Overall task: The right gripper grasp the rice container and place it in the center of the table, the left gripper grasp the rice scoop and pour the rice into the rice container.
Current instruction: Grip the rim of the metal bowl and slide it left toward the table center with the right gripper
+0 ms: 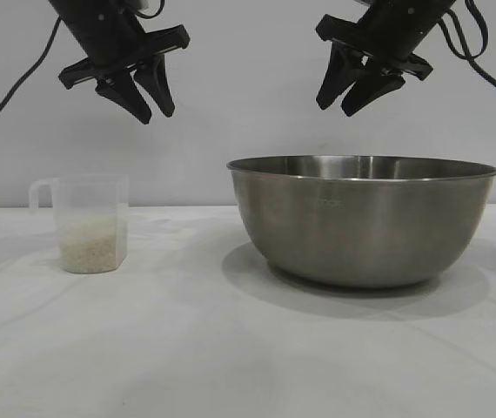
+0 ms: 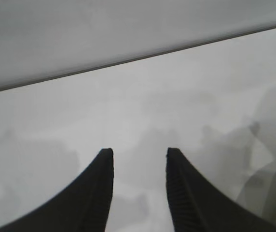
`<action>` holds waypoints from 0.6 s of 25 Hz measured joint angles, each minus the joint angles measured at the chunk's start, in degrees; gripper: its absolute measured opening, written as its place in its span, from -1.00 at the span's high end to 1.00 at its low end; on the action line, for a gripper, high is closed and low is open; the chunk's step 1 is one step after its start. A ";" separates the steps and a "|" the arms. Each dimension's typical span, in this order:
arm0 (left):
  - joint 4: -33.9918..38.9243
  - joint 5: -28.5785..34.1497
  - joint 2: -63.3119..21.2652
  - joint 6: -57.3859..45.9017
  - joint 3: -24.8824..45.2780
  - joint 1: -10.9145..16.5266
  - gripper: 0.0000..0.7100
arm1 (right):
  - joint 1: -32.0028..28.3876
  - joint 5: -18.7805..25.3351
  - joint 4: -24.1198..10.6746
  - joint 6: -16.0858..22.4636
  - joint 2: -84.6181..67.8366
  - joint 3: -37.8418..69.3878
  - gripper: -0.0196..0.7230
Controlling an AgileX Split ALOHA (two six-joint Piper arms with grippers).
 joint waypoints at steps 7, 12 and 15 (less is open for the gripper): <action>0.00 0.00 0.00 0.14 0.00 0.00 0.38 | 0.00 0.00 0.00 0.00 0.00 0.00 0.11; 0.00 0.00 0.00 0.14 0.00 0.00 0.38 | 0.00 1.15 0.00 2.63 0.00 0.00 0.11; 0.00 0.22 0.00 0.14 0.00 0.00 0.38 | -0.63 4.94 -1.84 6.20 -0.62 0.00 0.11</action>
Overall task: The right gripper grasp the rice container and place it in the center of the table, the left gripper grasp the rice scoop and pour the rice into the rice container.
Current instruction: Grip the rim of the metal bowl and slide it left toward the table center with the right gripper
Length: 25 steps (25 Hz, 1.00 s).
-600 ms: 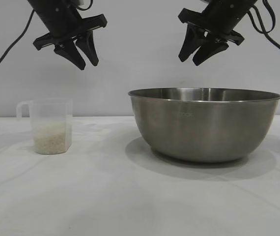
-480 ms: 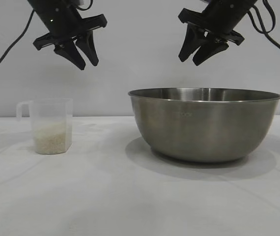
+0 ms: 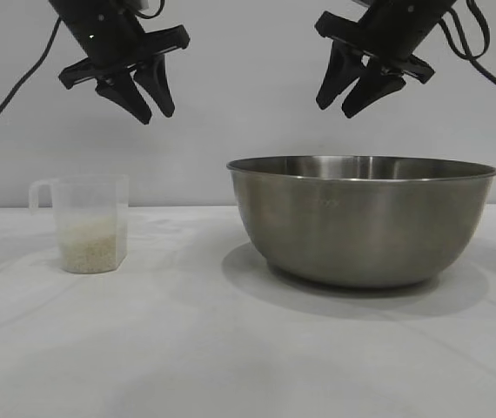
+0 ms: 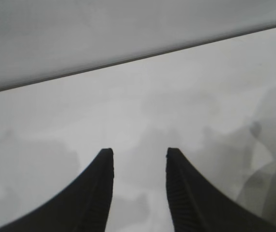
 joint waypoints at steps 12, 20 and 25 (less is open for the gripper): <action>0.00 0.00 0.00 0.00 0.00 0.00 0.38 | -4.31 22.57 -14.32 14.23 -9.19 -0.14 0.11; 0.00 0.00 0.00 0.00 0.00 0.00 0.38 | -4.31 23.76 -21.46 18.98 -8.67 2.58 0.11; 0.00 0.00 0.00 0.00 0.00 0.00 0.38 | -4.31 23.76 -21.73 19.25 -7.44 6.97 0.11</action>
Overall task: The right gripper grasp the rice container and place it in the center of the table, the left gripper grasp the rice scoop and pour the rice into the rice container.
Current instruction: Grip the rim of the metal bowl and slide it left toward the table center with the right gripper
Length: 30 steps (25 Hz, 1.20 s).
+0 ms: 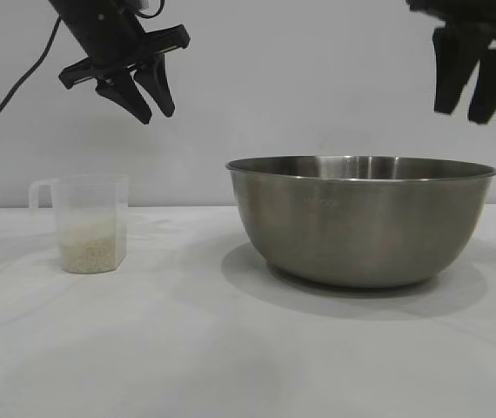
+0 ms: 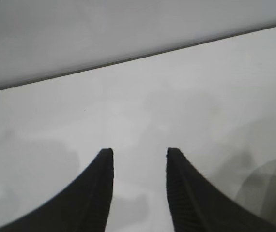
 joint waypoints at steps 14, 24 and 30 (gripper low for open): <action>0.00 0.00 0.00 0.00 0.00 0.00 0.38 | 1.07 -0.69 0.45 0.09 5.45 2.59 0.56; 0.00 0.00 0.00 0.00 0.00 0.00 0.38 | 4.66 -1.79 1.28 0.23 5.81 2.59 0.95; 0.00 -0.10 0.00 0.00 0.00 0.00 0.38 | 6.49 -2.79 3.73 0.23 5.81 2.59 0.95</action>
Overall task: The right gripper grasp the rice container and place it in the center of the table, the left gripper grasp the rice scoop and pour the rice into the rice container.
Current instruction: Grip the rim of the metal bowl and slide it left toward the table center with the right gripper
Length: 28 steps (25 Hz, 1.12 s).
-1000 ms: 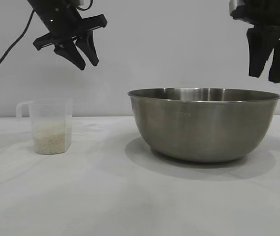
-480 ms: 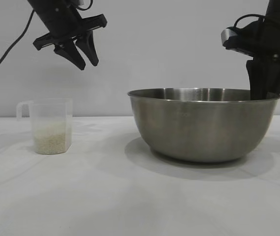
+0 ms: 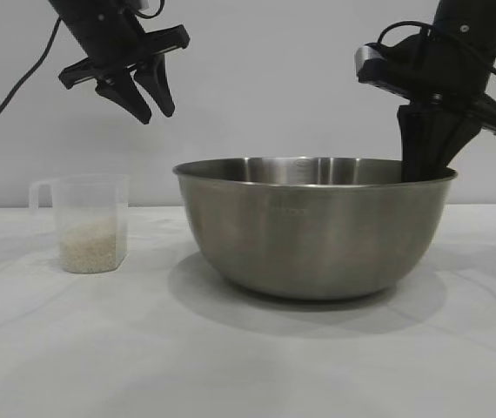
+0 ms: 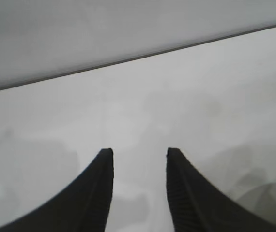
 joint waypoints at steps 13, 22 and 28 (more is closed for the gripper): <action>0.00 0.00 0.00 0.00 0.00 0.00 0.38 | 1.55 0.41 0.59 -1.45 0.00 0.00 0.04; 0.00 0.00 0.00 0.00 0.00 0.00 0.38 | 1.55 -1.55 0.69 -2.17 -10.39 1.93 -0.08; 0.00 0.00 0.00 0.00 0.00 0.00 0.38 | -0.11 -16.87 -0.21 -2.70 -18.58 17.60 -0.08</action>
